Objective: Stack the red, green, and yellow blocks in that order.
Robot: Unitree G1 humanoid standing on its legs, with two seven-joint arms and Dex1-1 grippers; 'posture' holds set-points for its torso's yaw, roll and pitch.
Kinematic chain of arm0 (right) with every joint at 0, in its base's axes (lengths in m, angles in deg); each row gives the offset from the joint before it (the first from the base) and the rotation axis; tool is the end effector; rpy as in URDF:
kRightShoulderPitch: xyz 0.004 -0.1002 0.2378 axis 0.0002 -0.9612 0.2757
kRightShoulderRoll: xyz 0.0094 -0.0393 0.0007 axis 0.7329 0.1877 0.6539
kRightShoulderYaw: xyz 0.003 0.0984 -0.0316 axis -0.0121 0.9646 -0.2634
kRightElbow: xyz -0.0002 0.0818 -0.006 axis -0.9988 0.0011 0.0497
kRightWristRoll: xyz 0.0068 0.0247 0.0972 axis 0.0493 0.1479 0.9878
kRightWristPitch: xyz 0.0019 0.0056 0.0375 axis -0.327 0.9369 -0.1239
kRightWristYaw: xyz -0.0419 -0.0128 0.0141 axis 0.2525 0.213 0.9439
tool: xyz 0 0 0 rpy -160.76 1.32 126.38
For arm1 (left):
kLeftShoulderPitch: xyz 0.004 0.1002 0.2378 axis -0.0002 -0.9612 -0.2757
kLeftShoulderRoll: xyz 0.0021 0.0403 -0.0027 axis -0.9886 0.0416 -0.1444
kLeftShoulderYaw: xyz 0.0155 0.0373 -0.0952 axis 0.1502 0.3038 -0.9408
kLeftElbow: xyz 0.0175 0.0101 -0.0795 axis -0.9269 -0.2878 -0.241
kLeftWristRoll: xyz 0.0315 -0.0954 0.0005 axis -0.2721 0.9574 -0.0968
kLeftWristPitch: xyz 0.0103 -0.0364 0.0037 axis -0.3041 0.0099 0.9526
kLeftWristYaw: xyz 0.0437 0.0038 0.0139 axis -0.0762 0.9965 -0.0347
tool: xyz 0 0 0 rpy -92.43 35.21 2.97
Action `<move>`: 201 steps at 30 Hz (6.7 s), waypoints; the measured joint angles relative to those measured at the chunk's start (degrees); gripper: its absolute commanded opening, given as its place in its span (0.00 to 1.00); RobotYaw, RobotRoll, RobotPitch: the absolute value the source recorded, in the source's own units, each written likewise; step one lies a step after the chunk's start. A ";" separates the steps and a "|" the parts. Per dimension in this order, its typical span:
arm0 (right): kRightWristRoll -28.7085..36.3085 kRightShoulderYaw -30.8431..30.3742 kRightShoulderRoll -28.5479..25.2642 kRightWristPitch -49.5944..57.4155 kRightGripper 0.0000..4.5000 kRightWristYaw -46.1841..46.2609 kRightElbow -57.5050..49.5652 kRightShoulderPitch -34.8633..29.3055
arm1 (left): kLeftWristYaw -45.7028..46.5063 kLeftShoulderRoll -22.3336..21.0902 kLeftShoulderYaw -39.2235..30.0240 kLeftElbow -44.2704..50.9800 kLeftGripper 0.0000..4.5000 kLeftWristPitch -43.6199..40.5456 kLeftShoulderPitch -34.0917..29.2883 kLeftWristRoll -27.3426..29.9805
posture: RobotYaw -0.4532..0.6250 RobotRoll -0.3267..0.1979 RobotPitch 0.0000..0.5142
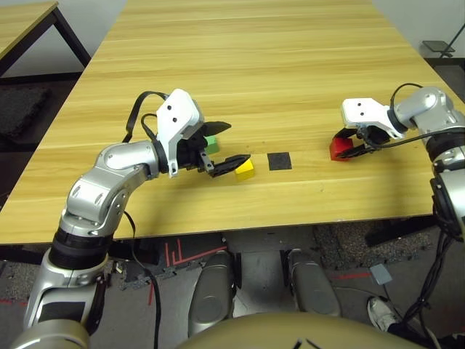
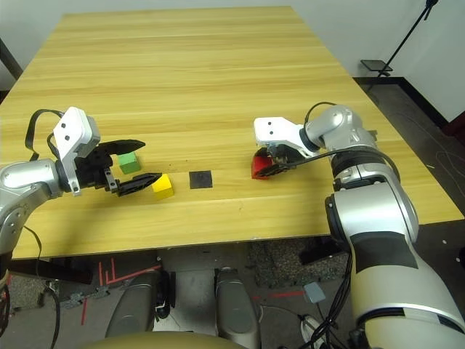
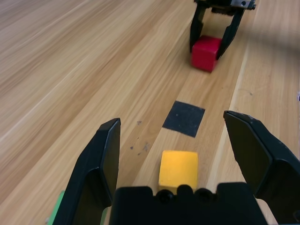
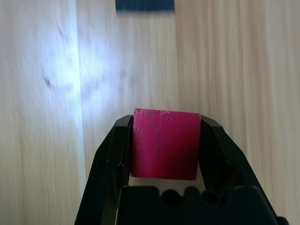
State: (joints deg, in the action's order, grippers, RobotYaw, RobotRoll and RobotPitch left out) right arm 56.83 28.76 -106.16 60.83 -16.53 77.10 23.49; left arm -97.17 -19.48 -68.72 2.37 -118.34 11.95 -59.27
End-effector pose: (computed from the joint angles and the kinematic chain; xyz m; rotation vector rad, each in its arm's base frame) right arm 0.3644 -0.2309 0.1979 -0.8279 0.5516 1.4078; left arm 0.2371 0.2035 0.1822 0.2486 0.1324 -0.9820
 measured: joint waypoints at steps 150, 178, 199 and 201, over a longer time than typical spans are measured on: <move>29.14 7.43 -15.52 51.62 1.00 15.19 -68.61 -29.42 | -24.04 23.43 26.45 -48.69 0.46 10.75 38.58 -30.73 | 0.47 0.42 0.19; 28.88 7.03 -14.72 49.26 1.00 15.19 -62.64 -26.91 | -23.11 7.93 23.71 -27.01 0.99 -12.42 29.34 -28.03 | 0.56 0.40 0.13; 28.50 6.13 -13.56 48.29 1.00 14.06 -60.19 -25.28 | -10.48 7.43 23.46 -17.04 0.52 -18.07 18.49 -23.09 | 0.57 0.38 0.14; 28.51 6.08 -13.56 48.29 1.00 14.07 -60.21 -25.29 | -10.63 5.96 23.98 -16.71 0.43 -19.06 18.90 -22.76 | 0.57 0.39 0.14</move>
State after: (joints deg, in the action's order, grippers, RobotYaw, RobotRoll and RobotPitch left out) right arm 85.34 34.84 -119.73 109.12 -2.46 16.89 -1.80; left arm -107.79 -13.52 -44.74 -14.34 -137.40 30.85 -82.03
